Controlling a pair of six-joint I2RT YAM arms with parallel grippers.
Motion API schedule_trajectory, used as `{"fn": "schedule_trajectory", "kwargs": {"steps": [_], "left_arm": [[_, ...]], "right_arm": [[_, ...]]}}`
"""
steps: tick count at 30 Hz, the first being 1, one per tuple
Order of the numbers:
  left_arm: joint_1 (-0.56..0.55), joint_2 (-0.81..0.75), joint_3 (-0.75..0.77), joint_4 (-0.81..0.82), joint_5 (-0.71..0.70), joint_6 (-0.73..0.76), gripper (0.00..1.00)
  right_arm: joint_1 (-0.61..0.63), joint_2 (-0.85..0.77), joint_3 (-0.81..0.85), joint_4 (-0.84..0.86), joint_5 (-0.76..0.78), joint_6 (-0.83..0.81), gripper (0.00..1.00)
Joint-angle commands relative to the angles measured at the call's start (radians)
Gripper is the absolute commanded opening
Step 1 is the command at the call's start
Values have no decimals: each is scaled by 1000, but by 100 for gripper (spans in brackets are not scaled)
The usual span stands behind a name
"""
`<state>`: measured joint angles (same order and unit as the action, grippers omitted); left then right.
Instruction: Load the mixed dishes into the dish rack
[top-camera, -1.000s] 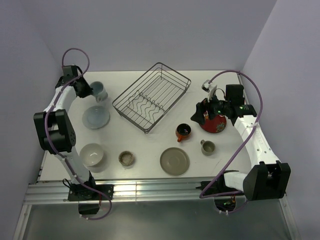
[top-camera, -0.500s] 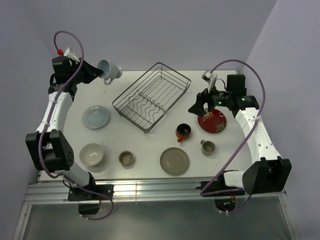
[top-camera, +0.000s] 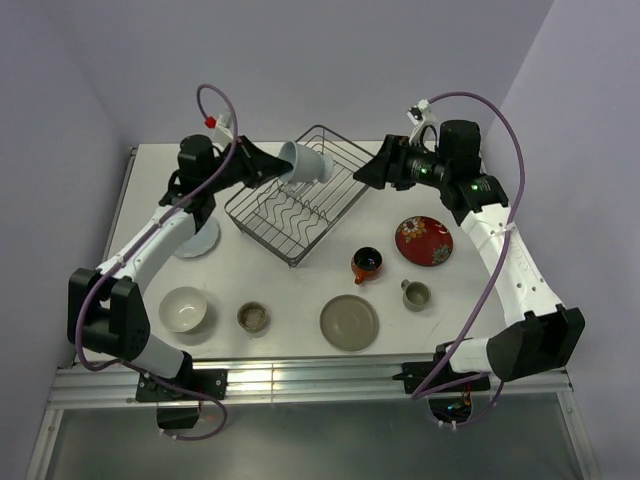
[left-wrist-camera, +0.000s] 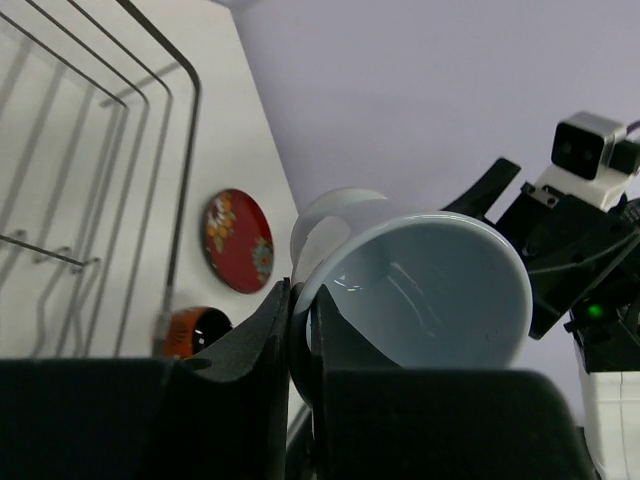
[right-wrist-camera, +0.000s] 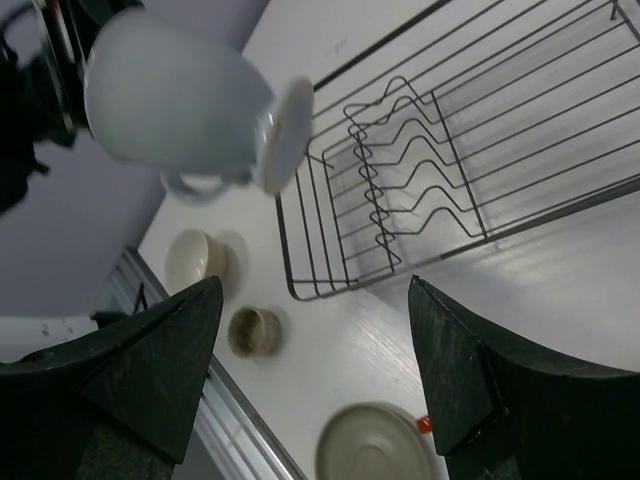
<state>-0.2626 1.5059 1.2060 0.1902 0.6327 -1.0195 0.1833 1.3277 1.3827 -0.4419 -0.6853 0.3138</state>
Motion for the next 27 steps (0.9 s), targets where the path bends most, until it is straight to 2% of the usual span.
{"fn": "schedule_trajectory", "kwargs": {"steps": [1, 6, 10, 14, 22, 27], "left_arm": [[-71, -36, 3, 221, -21, -97, 0], [-131, -29, -40, 298, -56, -148, 0], [-170, -21, -60, 336, -68, -168, 0], [-191, -16, -82, 354, -77, -178, 0], [-219, -15, -100, 377, -93, -191, 0], [-231, -21, -111, 377, -100, -191, 0]], "right_arm": [[44, -73, 7, 121, 117, 203, 82], [65, -105, -79, 117, 219, 257, 79], [65, -111, -109, 112, 211, 286, 75], [65, -122, -129, 126, 201, 300, 65], [67, -120, -160, 170, 179, 288, 52], [71, -107, -162, 178, 210, 263, 48]]}}
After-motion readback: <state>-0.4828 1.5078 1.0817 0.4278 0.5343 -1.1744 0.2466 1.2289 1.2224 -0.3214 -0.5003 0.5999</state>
